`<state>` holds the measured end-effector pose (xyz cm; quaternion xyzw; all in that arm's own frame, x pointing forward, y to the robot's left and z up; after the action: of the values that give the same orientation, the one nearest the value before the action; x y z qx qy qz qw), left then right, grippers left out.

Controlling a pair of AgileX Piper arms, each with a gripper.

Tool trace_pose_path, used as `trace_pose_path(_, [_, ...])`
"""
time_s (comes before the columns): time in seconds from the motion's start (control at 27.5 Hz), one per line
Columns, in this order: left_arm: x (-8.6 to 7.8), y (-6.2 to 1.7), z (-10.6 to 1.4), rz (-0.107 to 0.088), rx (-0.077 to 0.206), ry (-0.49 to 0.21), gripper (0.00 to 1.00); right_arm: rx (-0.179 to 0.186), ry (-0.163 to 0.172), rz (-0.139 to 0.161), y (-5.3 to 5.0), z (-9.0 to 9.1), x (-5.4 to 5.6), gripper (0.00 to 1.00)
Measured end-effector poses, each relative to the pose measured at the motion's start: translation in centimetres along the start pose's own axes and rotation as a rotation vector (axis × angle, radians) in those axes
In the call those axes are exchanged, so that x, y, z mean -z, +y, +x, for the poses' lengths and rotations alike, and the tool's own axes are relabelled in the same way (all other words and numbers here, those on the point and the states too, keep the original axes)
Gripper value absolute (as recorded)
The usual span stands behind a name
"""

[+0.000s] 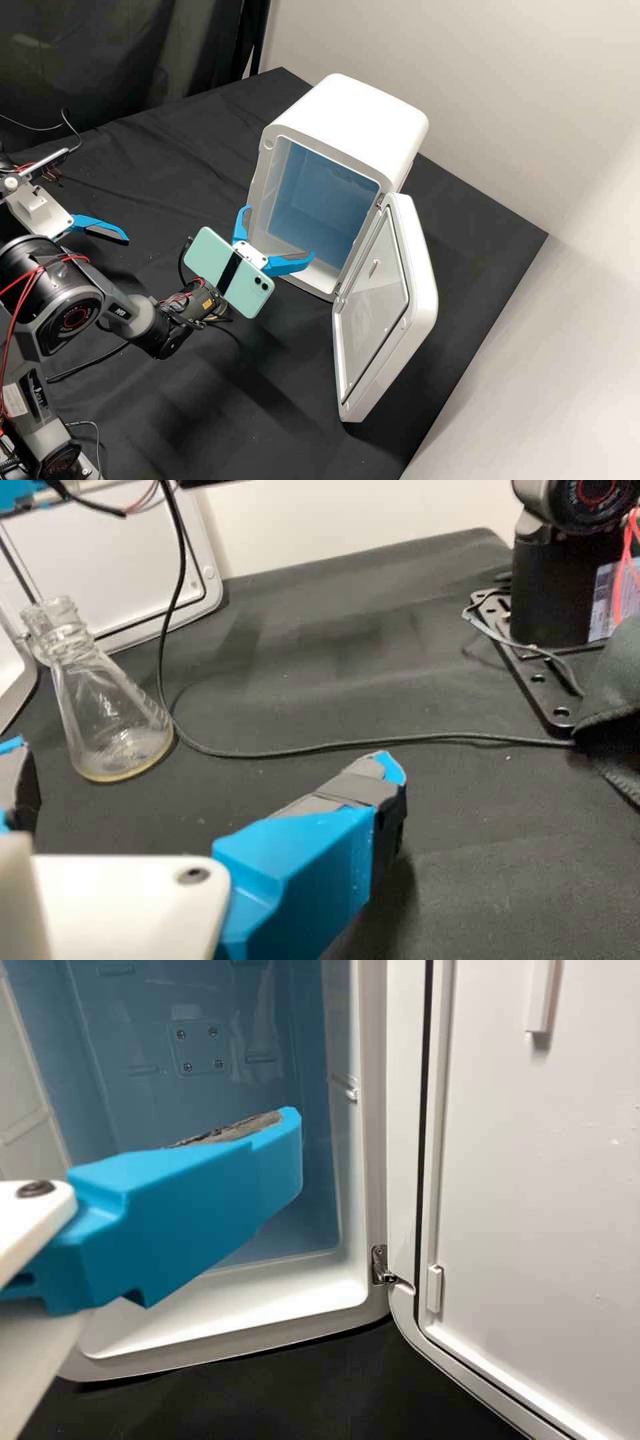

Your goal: Place the flask in the incubator

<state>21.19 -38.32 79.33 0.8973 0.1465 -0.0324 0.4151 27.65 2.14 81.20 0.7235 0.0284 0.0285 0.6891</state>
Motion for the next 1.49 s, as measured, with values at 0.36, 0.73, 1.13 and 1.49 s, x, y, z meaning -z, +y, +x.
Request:
trace_pose_path(0.36, [1.5, 0.31, 0.3, -0.016, -0.014, 0.063, 1.0, 0.009, 0.001, -0.069, 0.0, -1.3, -1.2, 1.0])
trace_pose_path(0.73, [1.8, 0.47, 0.5, -0.017, -0.019, 0.071, 1.0, 0.063, -0.054, -0.105, 0.2, -2.7, -3.5, 1.0])
trace_pose_path(1.13, [1.9, 0.47, 0.4, -0.015, -0.019, 0.071, 1.0, 0.091, -0.086, -0.148, 0.9, -3.3, -5.2, 1.0])
trace_pose_path(1.49, [1.9, 0.46, 0.4, -0.014, -0.019, 0.07, 1.0, 0.126, -0.082, -0.179, 2.1, -5.9, -5.9, 1.0])
